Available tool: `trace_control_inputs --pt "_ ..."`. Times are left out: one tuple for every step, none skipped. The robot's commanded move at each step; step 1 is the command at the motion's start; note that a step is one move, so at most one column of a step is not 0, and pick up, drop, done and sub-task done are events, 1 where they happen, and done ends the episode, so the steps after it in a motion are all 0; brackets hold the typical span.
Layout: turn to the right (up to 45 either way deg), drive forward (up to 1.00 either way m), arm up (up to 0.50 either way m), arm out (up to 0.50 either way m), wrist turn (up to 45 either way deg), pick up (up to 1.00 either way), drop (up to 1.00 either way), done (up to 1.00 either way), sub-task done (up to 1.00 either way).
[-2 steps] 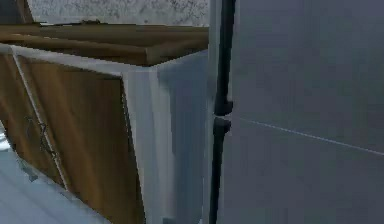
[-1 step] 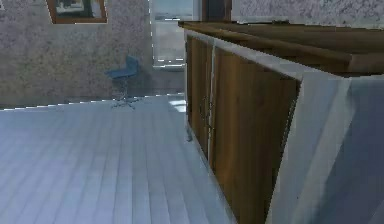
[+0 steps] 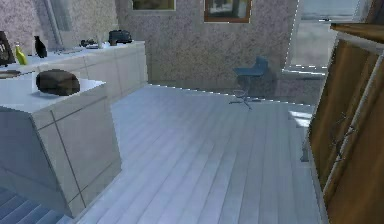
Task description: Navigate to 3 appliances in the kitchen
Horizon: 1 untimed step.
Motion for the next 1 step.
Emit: trace_control_inputs --pt "0.0 0.25 0.00 0.00 0.0 0.00 0.00 0.00 0.00"
